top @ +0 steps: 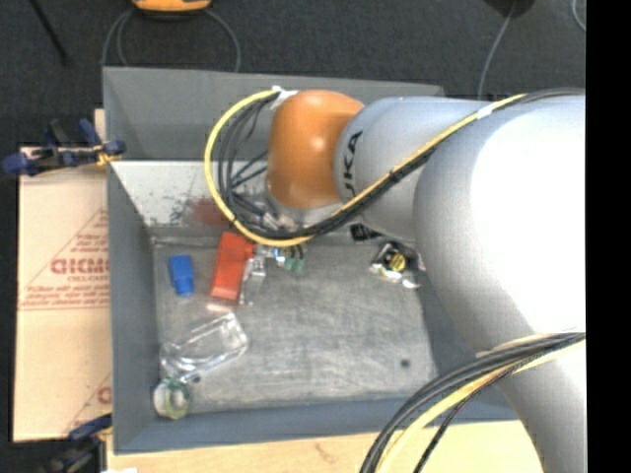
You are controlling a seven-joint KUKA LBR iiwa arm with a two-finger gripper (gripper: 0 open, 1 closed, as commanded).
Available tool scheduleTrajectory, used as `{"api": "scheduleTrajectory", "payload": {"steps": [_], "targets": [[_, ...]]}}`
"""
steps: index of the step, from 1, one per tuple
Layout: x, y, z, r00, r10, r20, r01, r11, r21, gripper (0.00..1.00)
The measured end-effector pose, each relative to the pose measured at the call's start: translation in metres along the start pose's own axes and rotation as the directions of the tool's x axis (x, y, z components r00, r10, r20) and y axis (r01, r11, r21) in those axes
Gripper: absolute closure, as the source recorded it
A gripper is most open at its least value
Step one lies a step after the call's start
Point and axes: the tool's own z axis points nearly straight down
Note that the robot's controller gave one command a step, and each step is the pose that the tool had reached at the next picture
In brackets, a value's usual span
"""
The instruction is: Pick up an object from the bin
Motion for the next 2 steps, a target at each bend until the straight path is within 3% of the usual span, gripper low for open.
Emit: {"api": "scheduleTrajectory", "payload": {"steps": [1, 2], "targets": [[0.002, -0.003, 0.012, 0.999, 0.041, -0.013, -0.041, 0.999, 0.003, 1.0], [0.018, 0.016, 0.013, 0.953, -0.304, 0.003, 0.304, 0.953, 0.004, 1.0]]}}
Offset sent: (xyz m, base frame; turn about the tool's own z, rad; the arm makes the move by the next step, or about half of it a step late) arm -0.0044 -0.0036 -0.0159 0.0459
